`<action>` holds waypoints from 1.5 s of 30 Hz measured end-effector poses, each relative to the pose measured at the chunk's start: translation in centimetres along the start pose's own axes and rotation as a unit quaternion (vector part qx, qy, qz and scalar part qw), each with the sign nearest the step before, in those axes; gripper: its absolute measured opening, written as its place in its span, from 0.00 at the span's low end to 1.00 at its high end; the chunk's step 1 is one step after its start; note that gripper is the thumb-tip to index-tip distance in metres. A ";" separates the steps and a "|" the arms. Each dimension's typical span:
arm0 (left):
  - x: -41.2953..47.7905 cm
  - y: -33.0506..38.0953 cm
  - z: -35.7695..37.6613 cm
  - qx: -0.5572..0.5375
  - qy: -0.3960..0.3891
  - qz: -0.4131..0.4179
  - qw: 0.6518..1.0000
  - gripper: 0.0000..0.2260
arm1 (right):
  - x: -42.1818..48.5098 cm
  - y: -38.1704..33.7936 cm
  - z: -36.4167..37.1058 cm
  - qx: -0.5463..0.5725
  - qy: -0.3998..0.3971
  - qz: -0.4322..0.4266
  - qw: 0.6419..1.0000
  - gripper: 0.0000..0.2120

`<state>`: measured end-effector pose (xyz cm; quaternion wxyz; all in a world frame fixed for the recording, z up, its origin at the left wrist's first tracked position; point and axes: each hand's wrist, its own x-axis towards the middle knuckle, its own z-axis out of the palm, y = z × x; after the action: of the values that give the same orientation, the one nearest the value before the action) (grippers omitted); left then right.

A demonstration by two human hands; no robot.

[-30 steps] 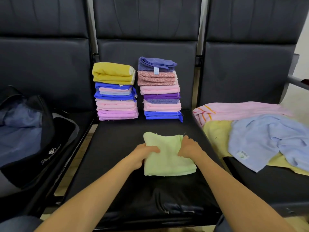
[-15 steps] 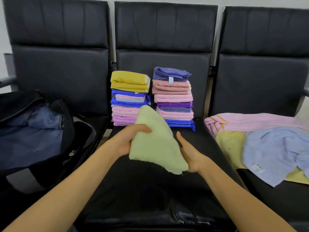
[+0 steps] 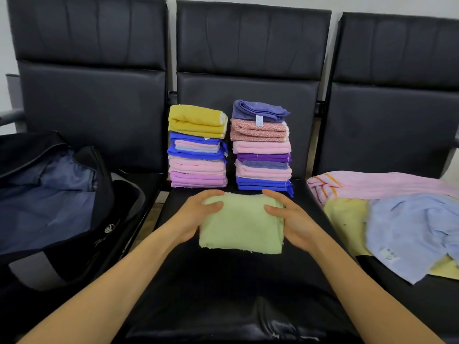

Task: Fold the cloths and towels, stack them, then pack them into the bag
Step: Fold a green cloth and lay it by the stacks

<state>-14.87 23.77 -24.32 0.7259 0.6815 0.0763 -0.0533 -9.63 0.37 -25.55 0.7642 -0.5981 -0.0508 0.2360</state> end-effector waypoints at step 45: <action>2.4 -3.3 -1.7 -0.047 0.002 -0.147 0.988 0.20 | 2.0 2.6 -0.8 -0.082 0.084 0.109 0.987 0.25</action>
<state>-13.20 25.30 -28.07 0.7414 0.6278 0.1794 -0.1547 -8.32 0.90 -28.59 0.6838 -0.6783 0.0595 0.2621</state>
